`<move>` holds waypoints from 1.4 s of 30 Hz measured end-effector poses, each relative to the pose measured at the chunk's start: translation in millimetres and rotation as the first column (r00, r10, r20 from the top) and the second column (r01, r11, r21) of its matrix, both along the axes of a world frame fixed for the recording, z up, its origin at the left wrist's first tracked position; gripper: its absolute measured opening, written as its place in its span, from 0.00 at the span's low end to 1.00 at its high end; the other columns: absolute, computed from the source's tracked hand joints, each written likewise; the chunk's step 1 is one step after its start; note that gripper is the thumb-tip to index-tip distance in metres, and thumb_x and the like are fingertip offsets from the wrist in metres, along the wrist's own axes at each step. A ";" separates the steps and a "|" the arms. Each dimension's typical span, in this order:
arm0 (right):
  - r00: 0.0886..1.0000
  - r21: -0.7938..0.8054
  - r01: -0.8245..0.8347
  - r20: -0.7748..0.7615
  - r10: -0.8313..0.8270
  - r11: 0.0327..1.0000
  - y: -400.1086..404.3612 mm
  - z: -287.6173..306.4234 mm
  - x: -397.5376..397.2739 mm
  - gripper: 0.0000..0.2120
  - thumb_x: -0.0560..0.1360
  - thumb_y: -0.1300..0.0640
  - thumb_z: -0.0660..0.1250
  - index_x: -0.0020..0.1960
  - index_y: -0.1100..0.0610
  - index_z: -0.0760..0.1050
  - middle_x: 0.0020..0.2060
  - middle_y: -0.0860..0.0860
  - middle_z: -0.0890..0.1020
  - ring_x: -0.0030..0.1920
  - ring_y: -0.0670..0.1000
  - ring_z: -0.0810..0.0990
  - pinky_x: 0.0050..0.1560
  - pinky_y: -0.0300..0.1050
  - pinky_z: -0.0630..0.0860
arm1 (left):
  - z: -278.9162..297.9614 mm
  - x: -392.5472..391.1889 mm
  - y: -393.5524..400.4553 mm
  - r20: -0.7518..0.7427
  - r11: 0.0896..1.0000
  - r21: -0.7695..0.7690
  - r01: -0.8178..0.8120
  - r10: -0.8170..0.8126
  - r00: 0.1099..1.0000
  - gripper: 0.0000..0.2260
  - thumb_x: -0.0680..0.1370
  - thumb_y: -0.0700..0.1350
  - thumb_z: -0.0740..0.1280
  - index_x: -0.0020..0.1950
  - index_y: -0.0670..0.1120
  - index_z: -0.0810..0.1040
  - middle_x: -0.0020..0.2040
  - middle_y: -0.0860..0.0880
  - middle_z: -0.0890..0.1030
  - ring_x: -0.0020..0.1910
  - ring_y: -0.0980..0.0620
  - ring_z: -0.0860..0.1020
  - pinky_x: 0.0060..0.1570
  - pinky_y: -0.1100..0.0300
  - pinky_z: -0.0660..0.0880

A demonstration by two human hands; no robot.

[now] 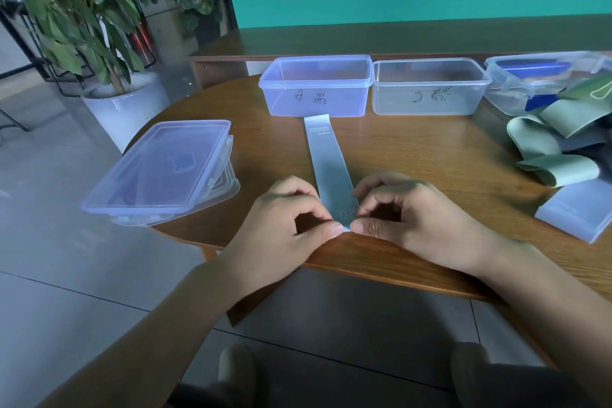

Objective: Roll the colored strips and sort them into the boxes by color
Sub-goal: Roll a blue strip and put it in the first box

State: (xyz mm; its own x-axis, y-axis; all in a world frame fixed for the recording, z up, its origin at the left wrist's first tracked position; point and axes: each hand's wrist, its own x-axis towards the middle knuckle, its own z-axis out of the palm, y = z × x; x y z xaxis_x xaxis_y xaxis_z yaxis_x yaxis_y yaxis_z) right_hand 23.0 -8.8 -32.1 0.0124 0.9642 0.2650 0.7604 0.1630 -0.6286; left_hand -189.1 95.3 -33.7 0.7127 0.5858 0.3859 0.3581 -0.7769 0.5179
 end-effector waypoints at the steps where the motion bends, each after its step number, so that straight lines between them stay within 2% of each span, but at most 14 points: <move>1: 1.000 -0.002 0.014 -0.002 -0.014 1.000 0.5 0.2 0.2 0.05 0.73 0.48 0.76 0.43 0.48 0.84 0.56 0.42 0.79 0.57 0.40 0.78 0.56 0.28 0.67 | -0.1 0.3 0.2 -0.001 1.000 -0.001 -0.009 0.009 1.000 0.09 0.74 0.55 0.74 0.43 0.50 0.85 0.49 0.57 0.76 0.51 0.56 0.77 0.48 0.68 0.71; 7: 0.996 -0.052 0.085 -0.009 -0.085 0.995 2.9 3.4 -1.0 0.08 0.72 0.45 0.76 0.40 0.48 0.82 0.55 0.41 0.78 0.54 0.37 0.77 0.50 0.25 0.65 | 0.4 3.1 2.9 -0.026 0.994 -0.062 -0.094 0.092 0.995 0.11 0.73 0.57 0.73 0.39 0.49 0.82 0.48 0.59 0.75 0.49 0.59 0.76 0.45 0.71 0.71; 11: 0.989 -0.054 0.137 -0.043 -0.139 0.989 5.4 4.4 -0.9 0.10 0.71 0.46 0.77 0.38 0.49 0.79 0.53 0.41 0.78 0.53 0.38 0.77 0.49 0.28 0.67 | -0.6 5.7 4.3 0.013 0.992 -0.090 -0.094 0.095 0.995 0.08 0.74 0.53 0.74 0.41 0.51 0.81 0.48 0.57 0.76 0.49 0.58 0.77 0.47 0.67 0.73; 14: 0.991 -0.025 0.106 -0.078 -0.108 0.994 5.8 4.5 -4.4 0.08 0.72 0.51 0.78 0.40 0.49 0.79 0.49 0.44 0.80 0.50 0.45 0.78 0.51 0.32 0.70 | -0.4 6.5 2.1 0.038 0.997 -0.074 -0.022 0.025 0.999 0.01 0.75 0.47 0.74 0.45 0.52 0.83 0.49 0.57 0.77 0.51 0.57 0.77 0.49 0.66 0.72; 17: 0.993 -0.015 0.058 -0.099 -0.059 0.998 6.7 3.1 -5.4 0.06 0.74 0.54 0.77 0.43 0.48 0.80 0.48 0.45 0.80 0.49 0.47 0.79 0.53 0.37 0.73 | -1.7 4.5 3.3 0.014 0.998 -0.021 0.056 -0.056 0.998 0.03 0.78 0.44 0.72 0.48 0.51 0.85 0.48 0.57 0.78 0.51 0.56 0.77 0.51 0.62 0.73; 19: 0.995 -0.004 0.031 -0.095 -0.032 1.000 8.0 1.2 -5.1 0.06 0.75 0.56 0.75 0.44 0.47 0.81 0.48 0.44 0.80 0.50 0.47 0.79 0.54 0.39 0.74 | -1.7 3.0 4.7 -0.004 0.997 0.012 0.074 -0.074 0.997 0.03 0.78 0.46 0.72 0.49 0.52 0.85 0.48 0.58 0.78 0.51 0.56 0.77 0.51 0.60 0.74; 22: 0.998 0.037 0.002 -0.060 0.001 0.999 9.6 -2.0 -5.5 0.06 0.77 0.58 0.73 0.46 0.46 0.81 0.49 0.44 0.80 0.50 0.48 0.80 0.54 0.40 0.74 | 0.6 2.2 3.1 -0.012 0.999 -0.032 0.041 -0.042 0.999 0.04 0.75 0.52 0.74 0.48 0.55 0.85 0.49 0.59 0.77 0.52 0.57 0.77 0.49 0.62 0.73; 28: 0.996 0.060 -0.090 0.027 0.089 0.994 8.5 -5.6 -0.6 0.03 0.79 0.55 0.70 0.50 0.47 0.80 0.50 0.43 0.80 0.53 0.48 0.80 0.56 0.44 0.75 | 1.0 6.0 2.5 -0.035 1.000 -0.021 0.001 -0.002 0.999 0.05 0.76 0.51 0.73 0.49 0.53 0.86 0.48 0.60 0.77 0.51 0.59 0.76 0.48 0.69 0.71; 31: 0.995 0.028 -0.095 0.036 0.094 0.995 7.8 -5.4 2.4 0.04 0.77 0.49 0.73 0.51 0.47 0.81 0.51 0.43 0.80 0.55 0.47 0.80 0.58 0.42 0.75 | 0.4 6.7 3.4 -0.027 1.000 -0.002 -0.004 0.004 1.000 0.04 0.76 0.51 0.73 0.48 0.53 0.86 0.47 0.60 0.77 0.51 0.59 0.76 0.48 0.71 0.70; 36: 0.998 0.073 -0.055 0.021 0.054 0.996 12.0 -4.3 1.7 0.01 0.77 0.52 0.73 0.47 0.49 0.83 0.49 0.44 0.81 0.53 0.45 0.80 0.55 0.35 0.72 | -1.1 8.9 5.1 -0.006 0.999 0.048 -0.022 0.023 1.000 0.05 0.77 0.50 0.72 0.46 0.50 0.86 0.47 0.59 0.77 0.49 0.60 0.76 0.47 0.71 0.71; 38: 0.999 0.066 -0.047 0.017 0.046 0.997 13.5 -3.5 2.0 0.02 0.77 0.52 0.73 0.47 0.49 0.84 0.49 0.43 0.80 0.53 0.44 0.80 0.53 0.32 0.71 | -1.1 9.1 6.6 -0.002 0.997 0.065 -0.029 0.029 1.000 0.05 0.77 0.49 0.72 0.47 0.50 0.86 0.48 0.59 0.77 0.50 0.60 0.76 0.47 0.72 0.71; 42: 0.999 0.057 -0.039 0.035 0.037 0.998 14.6 -2.7 2.1 0.05 0.78 0.51 0.71 0.46 0.50 0.84 0.49 0.43 0.78 0.51 0.43 0.79 0.51 0.30 0.69 | 1.6 9.6 6.3 0.032 0.999 0.041 0.029 -0.031 0.999 0.03 0.77 0.44 0.72 0.48 0.51 0.85 0.46 0.58 0.80 0.48 0.58 0.78 0.45 0.70 0.72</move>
State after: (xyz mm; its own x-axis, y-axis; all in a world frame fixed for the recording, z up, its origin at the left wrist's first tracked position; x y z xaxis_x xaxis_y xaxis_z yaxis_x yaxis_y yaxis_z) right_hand 25.1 5.8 -34.8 -0.0335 0.9468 0.3201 0.7736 0.2274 -0.5915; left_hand -179.5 101.6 -32.2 0.7162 0.5479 0.4323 0.3175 -0.8074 0.4972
